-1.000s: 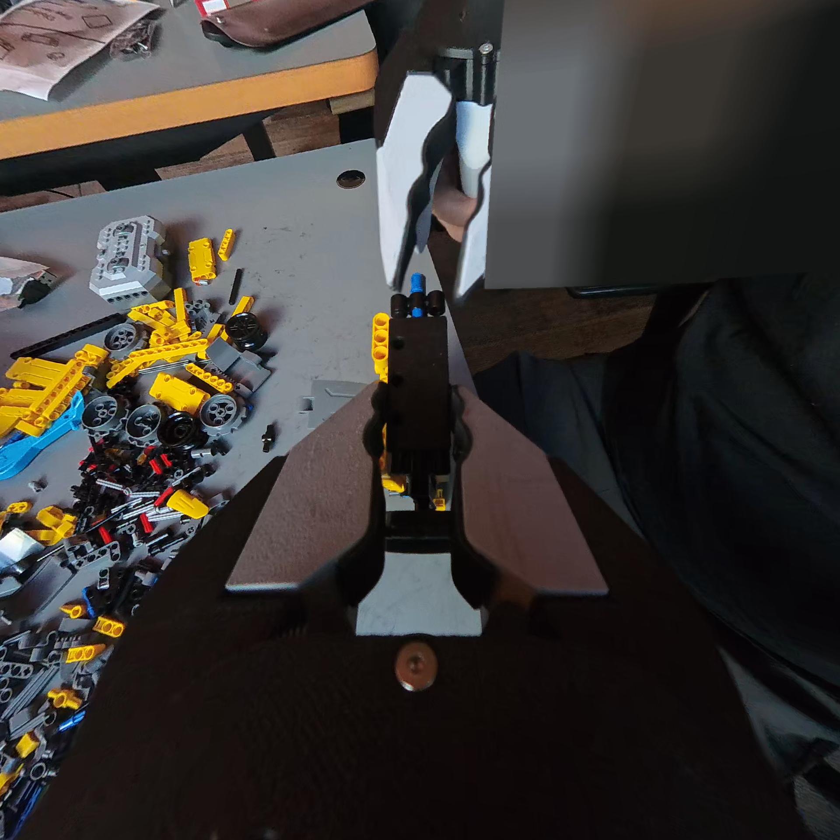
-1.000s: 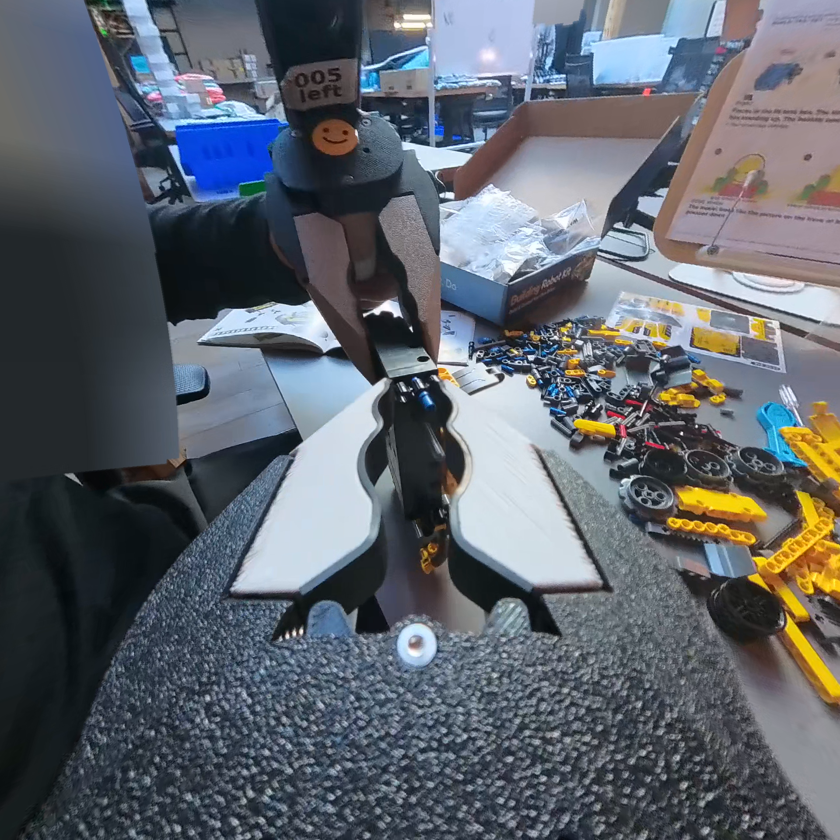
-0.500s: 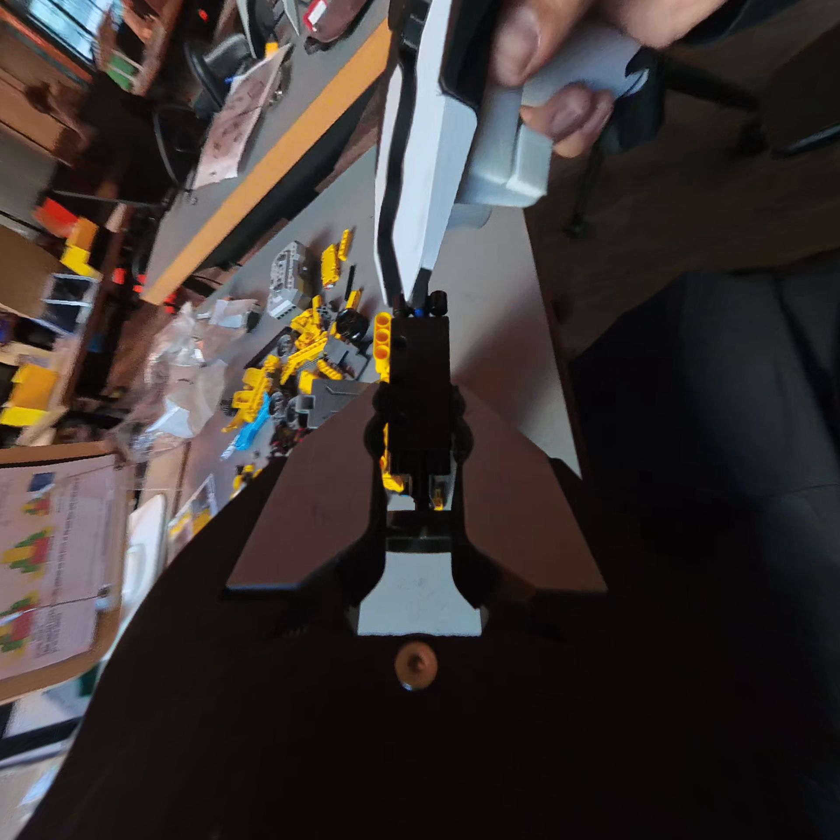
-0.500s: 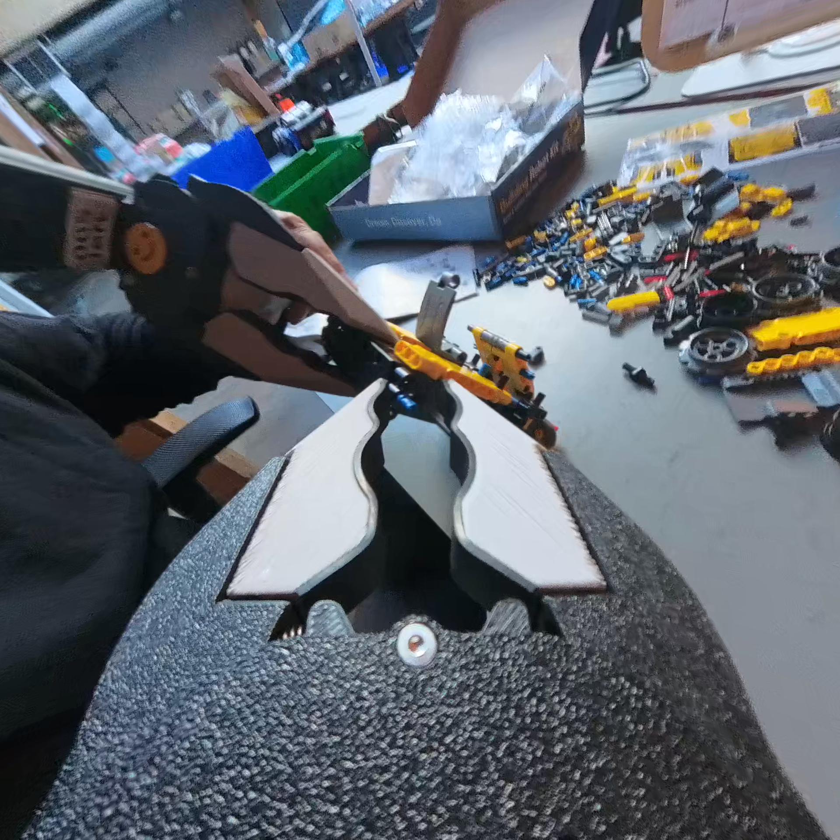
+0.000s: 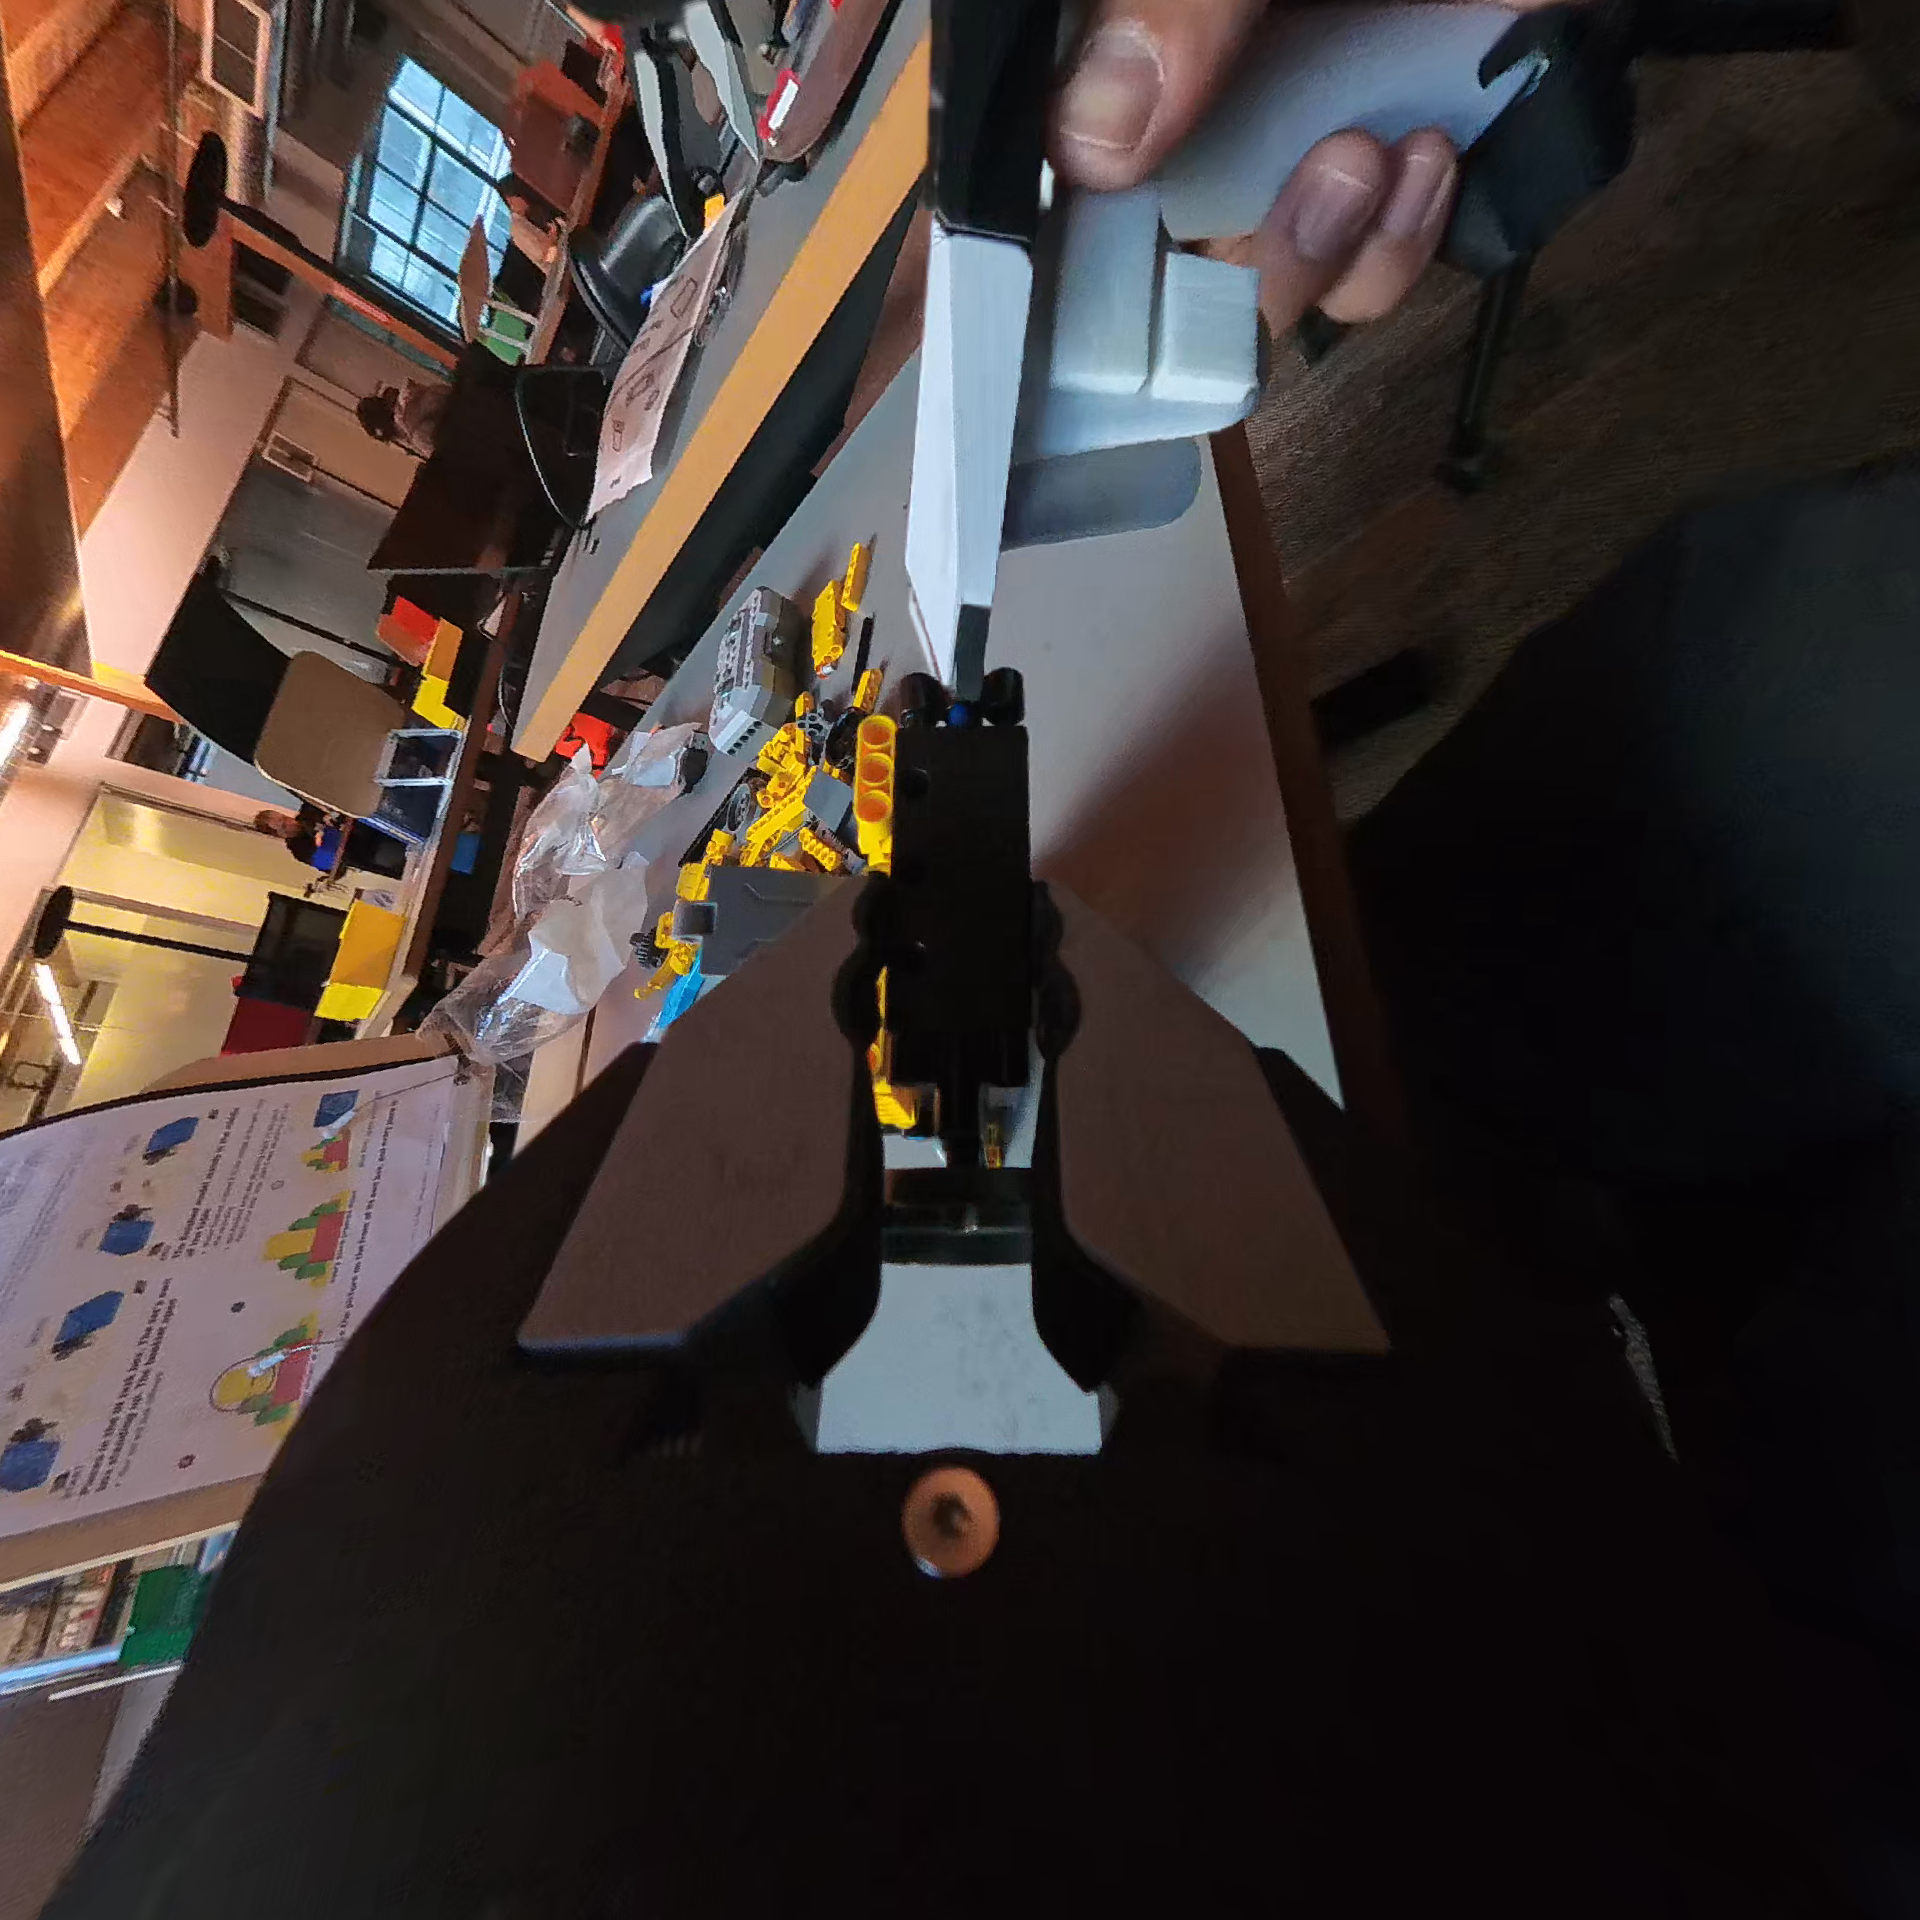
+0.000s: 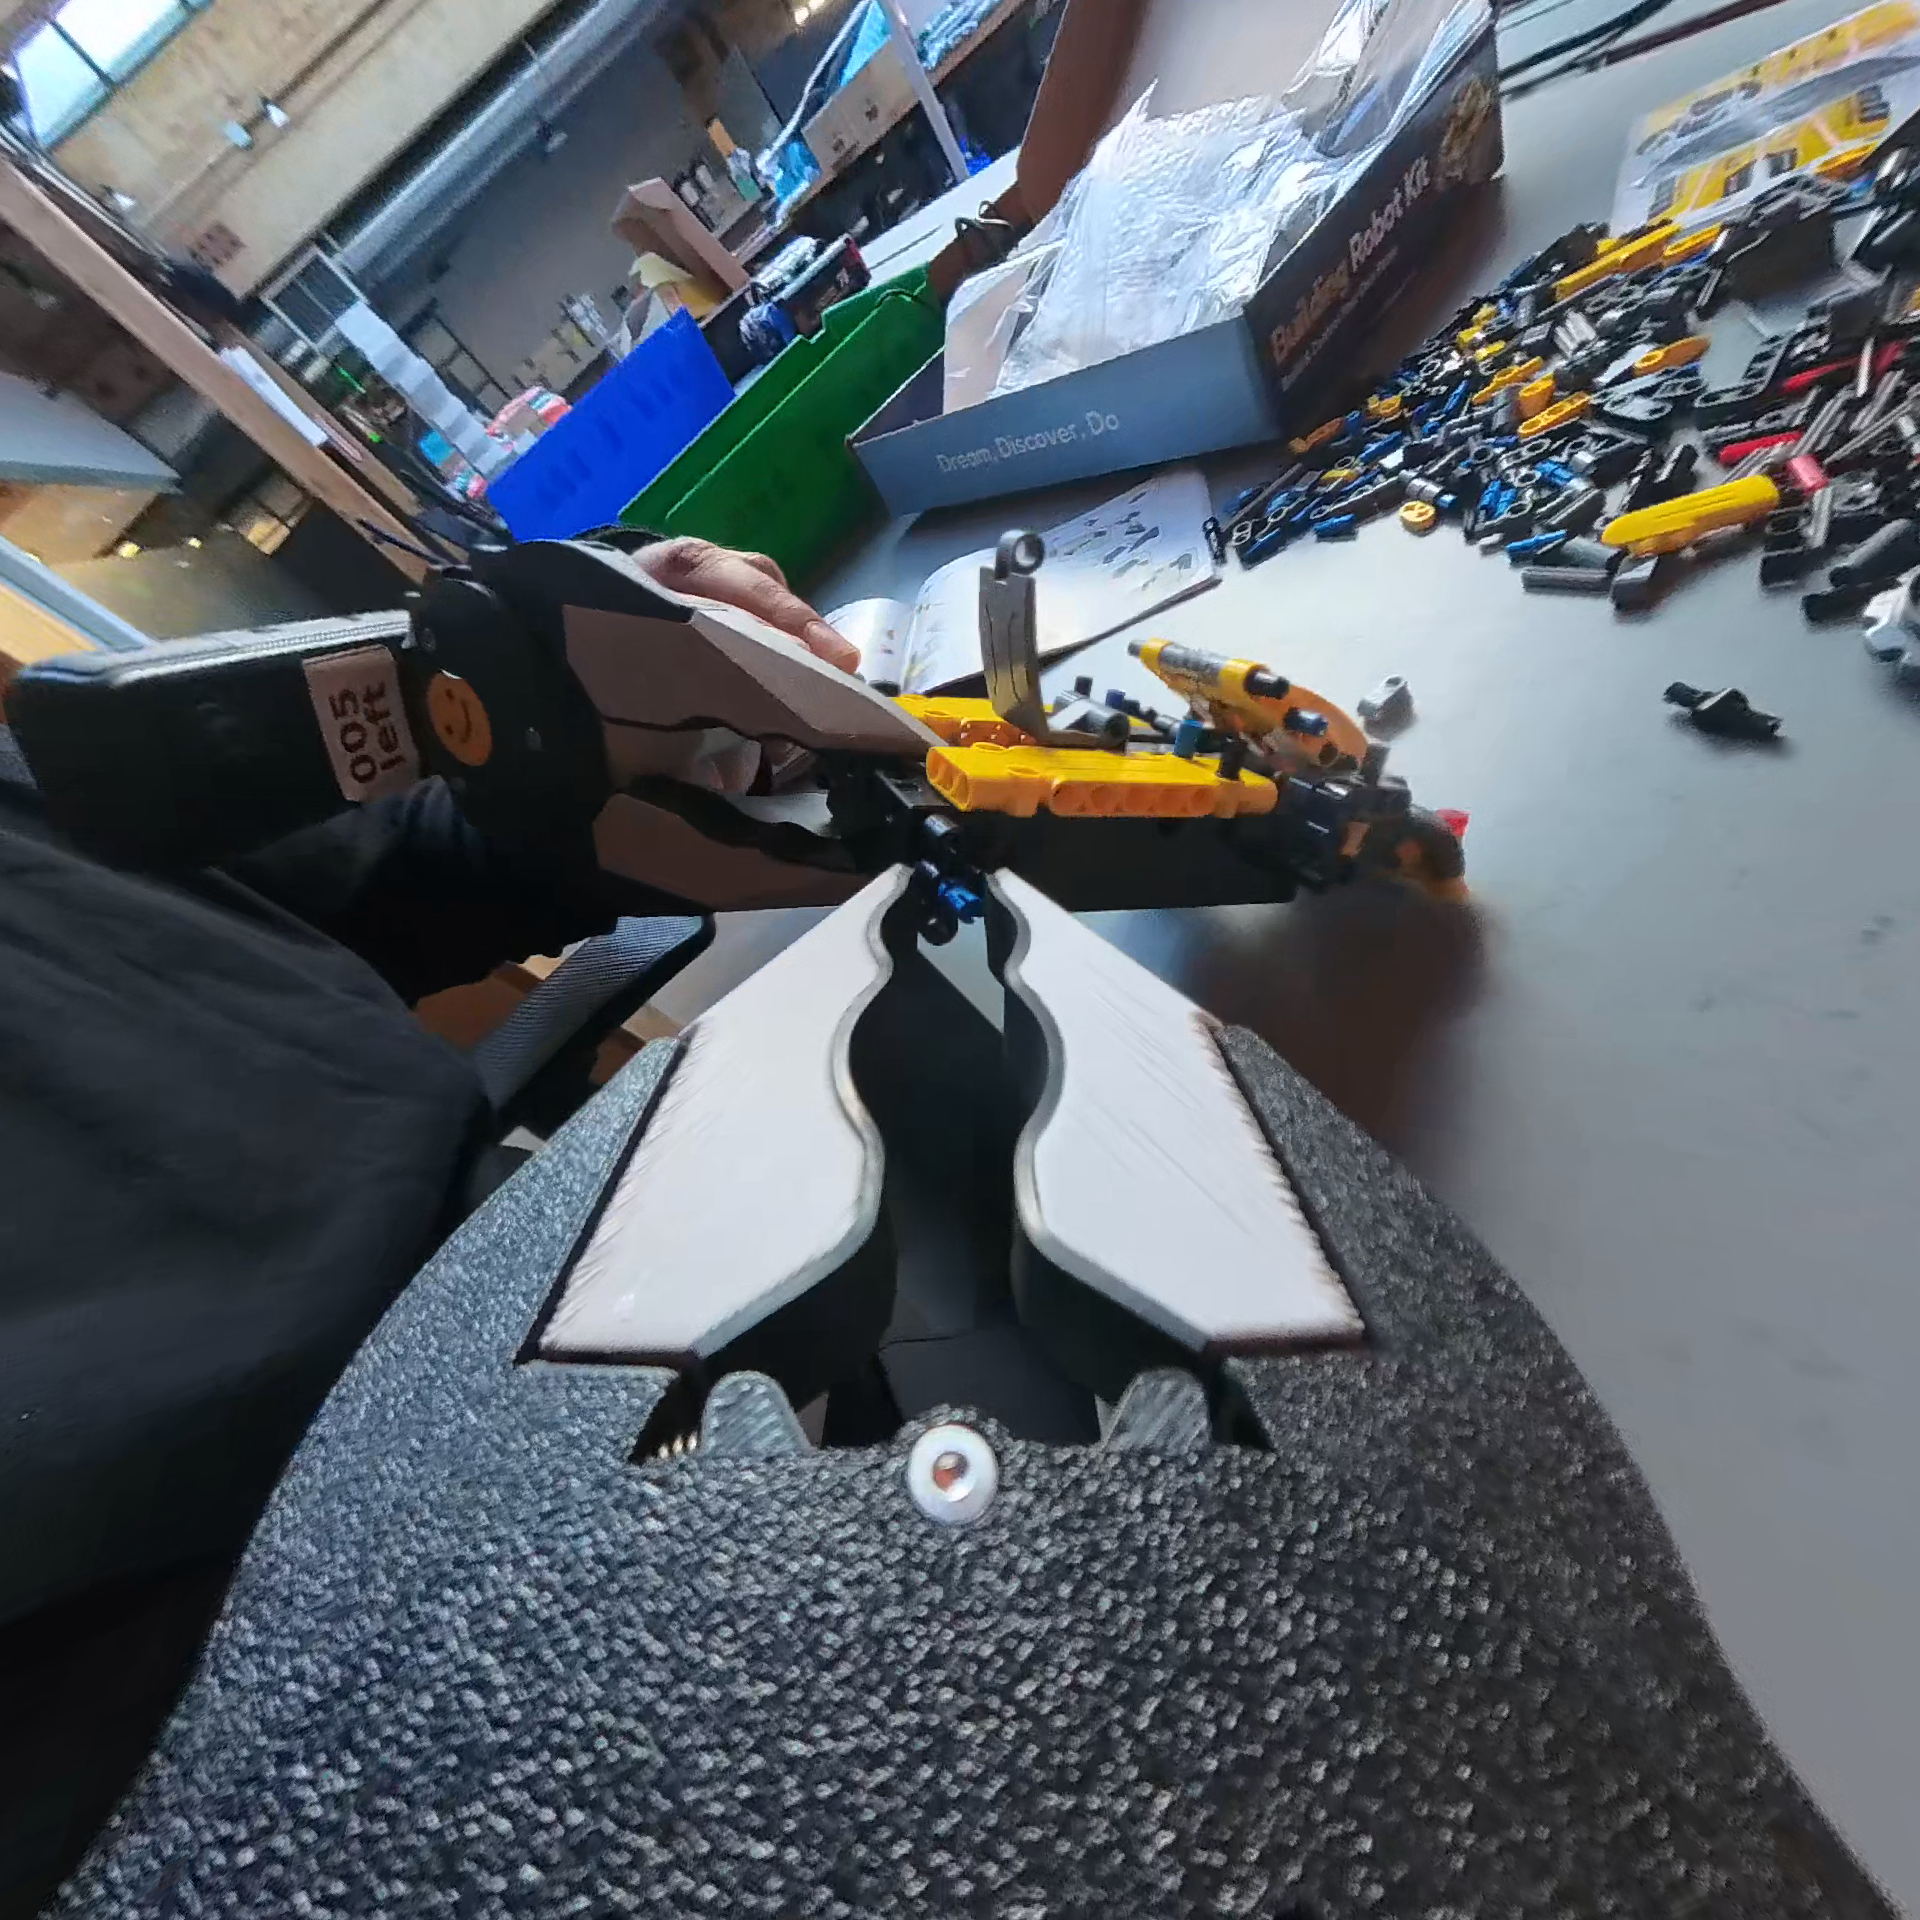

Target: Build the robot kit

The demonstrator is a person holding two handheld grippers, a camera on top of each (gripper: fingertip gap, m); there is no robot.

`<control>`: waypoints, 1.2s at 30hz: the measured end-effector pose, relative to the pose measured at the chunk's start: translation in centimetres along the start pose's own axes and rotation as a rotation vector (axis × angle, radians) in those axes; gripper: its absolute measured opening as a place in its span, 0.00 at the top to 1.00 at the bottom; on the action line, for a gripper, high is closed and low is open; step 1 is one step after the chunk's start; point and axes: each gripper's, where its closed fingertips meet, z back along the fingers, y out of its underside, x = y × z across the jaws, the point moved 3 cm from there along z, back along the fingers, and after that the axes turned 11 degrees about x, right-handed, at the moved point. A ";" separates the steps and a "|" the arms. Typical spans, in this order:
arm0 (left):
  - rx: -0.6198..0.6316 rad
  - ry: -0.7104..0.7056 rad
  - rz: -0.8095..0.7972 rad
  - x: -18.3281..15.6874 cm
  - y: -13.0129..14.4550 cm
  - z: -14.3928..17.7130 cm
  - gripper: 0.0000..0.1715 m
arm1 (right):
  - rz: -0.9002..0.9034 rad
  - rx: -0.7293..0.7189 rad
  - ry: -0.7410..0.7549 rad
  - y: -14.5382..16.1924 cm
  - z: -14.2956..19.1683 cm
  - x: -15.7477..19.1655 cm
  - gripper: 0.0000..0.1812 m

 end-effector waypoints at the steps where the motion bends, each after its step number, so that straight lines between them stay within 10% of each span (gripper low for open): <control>1: 0.000 0.002 0.000 -0.1 0.1 0.0 0.87 | -0.009 -0.006 -0.022 0.1 -0.1 0.0 0.93; 25: 0.169 -0.093 -0.182 -2.5 2.2 -1.8 0.87 | 0.128 -0.054 0.060 3.0 -2.6 -0.9 0.95; 36: 0.233 -0.141 -0.170 -2.2 4.1 -2.1 0.88 | 0.179 -0.100 0.328 2.7 -4.5 -1.6 0.95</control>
